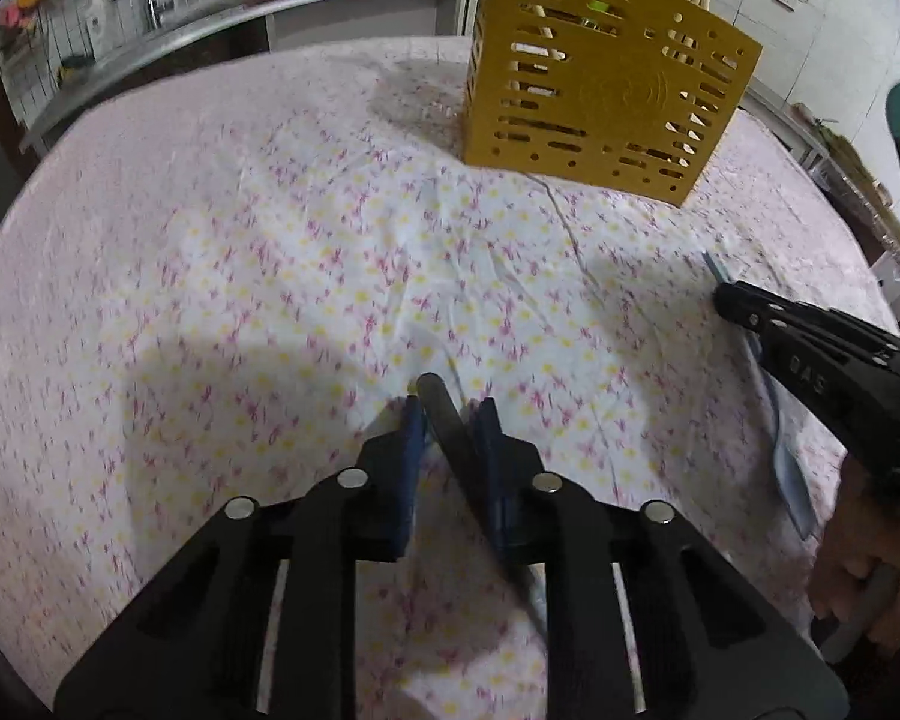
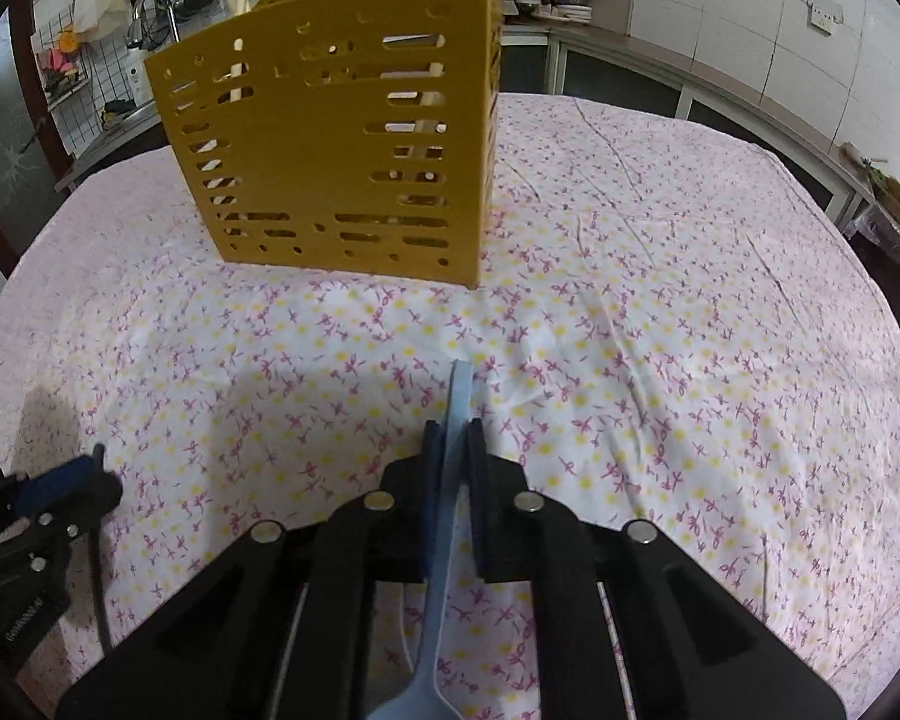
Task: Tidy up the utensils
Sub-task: 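Grasp the dark chopstick with the left tool while the right tool grasps the blue spoon, then lift the dark chopstick and blue spoon and carry them toward the caddy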
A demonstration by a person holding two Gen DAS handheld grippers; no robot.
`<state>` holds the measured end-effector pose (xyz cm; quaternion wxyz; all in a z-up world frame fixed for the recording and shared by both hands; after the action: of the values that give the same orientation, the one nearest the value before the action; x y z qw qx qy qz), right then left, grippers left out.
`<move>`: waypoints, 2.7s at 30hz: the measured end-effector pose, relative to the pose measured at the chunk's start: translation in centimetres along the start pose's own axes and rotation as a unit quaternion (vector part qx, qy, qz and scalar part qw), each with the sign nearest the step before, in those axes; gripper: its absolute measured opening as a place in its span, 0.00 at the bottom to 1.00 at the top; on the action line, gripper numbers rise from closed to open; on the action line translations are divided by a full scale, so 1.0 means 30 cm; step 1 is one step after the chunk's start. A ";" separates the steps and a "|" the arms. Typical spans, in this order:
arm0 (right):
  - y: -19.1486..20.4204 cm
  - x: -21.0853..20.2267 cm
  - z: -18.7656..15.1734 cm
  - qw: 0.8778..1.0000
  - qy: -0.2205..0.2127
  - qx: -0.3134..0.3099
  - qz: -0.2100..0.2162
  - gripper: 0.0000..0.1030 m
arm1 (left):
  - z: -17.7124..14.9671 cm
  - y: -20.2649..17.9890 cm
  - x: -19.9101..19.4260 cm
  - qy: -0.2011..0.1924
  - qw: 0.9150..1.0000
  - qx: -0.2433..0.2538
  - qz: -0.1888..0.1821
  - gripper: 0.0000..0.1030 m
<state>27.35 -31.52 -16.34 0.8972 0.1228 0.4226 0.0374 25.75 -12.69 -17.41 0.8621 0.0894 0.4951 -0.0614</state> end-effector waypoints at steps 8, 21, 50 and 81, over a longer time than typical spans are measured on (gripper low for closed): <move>-0.024 -0.012 -0.011 1.000 -0.006 0.011 0.015 0.09 | 0.000 -0.009 0.007 -0.010 0.999 0.018 0.025 0.07; -0.047 -0.155 0.068 0.997 -0.059 0.005 0.055 0.06 | 0.052 -0.007 -0.097 -0.045 0.999 -0.001 0.009 0.07; -0.022 0.023 0.080 0.999 0.004 0.009 0.044 0.07 | 0.119 0.012 -0.002 -0.035 0.999 -0.012 0.000 0.07; 0.020 -0.629 0.181 0.968 -0.231 -0.021 0.091 0.07 | 0.273 0.040 -0.490 -0.195 0.979 -0.045 -0.030 0.07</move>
<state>19.47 -35.20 1.27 0.9657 0.1475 0.1900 0.0979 25.50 -13.03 -0.56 0.9430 0.0216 0.3221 -0.0814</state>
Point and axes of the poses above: each gripper's, at about its wrist camera, not at the fingertips, and x roughly the way its jaws point, y to its left, z to its top, the point moved 8 cm from there along x, roughly the way its jaws point, and after that the axes turned 13 degrees about z, right-handed, at the moved point
